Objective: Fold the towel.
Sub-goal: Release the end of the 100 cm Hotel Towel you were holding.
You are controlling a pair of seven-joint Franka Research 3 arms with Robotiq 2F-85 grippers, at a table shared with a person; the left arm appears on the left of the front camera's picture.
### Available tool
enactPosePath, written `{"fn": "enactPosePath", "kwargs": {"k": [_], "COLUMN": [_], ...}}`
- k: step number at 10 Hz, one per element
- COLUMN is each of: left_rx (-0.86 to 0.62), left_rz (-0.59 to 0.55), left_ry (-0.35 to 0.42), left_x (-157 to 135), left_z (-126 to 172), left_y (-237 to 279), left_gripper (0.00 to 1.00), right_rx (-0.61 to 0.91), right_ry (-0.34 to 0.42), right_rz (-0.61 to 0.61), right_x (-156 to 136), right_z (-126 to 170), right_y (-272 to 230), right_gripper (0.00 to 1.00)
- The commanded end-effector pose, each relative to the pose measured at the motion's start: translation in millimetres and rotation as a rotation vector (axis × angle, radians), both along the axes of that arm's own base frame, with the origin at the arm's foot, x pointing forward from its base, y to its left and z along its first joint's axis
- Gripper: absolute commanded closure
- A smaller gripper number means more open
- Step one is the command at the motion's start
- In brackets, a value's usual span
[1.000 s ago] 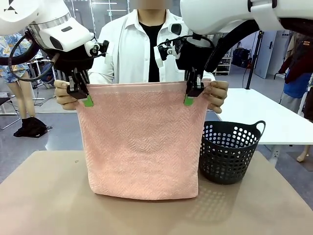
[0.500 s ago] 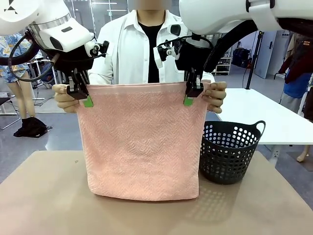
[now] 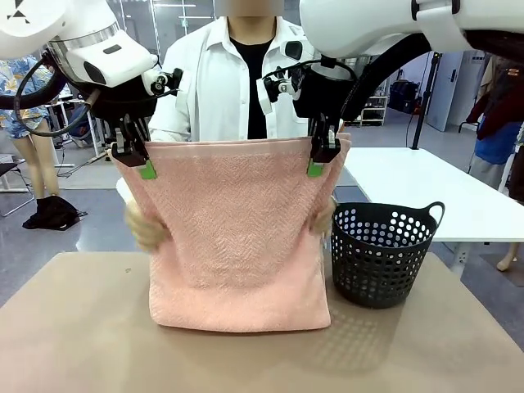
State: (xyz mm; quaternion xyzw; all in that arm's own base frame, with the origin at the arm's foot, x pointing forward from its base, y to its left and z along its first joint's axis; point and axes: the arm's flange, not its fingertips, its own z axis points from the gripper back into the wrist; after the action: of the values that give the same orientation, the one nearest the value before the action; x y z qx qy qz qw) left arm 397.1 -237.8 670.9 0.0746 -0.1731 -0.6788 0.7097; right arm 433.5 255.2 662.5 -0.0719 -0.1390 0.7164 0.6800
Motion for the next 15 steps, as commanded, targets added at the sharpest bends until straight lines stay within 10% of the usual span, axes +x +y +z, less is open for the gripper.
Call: {"fn": "enactPosePath", "kwargs": {"k": [1, 15], "left_rx": [-0.001, -0.001], "left_rz": [0.002, 0.002], "left_ry": [-0.002, -0.002], "left_x": [0.5, 0.5], "left_z": [0.5, 0.5], "left_y": [0.8, 0.8], "left_gripper": [1.00, 1.00], "right_rx": [0.004, 0.004], "right_ry": [-0.008, -0.008], "right_rz": [-0.002, -0.002], "right_x": [-0.7, -0.7], "right_z": [1.9, 1.9], "right_y": [-1.4, -1.4], "right_gripper": [1.00, 1.00]}}
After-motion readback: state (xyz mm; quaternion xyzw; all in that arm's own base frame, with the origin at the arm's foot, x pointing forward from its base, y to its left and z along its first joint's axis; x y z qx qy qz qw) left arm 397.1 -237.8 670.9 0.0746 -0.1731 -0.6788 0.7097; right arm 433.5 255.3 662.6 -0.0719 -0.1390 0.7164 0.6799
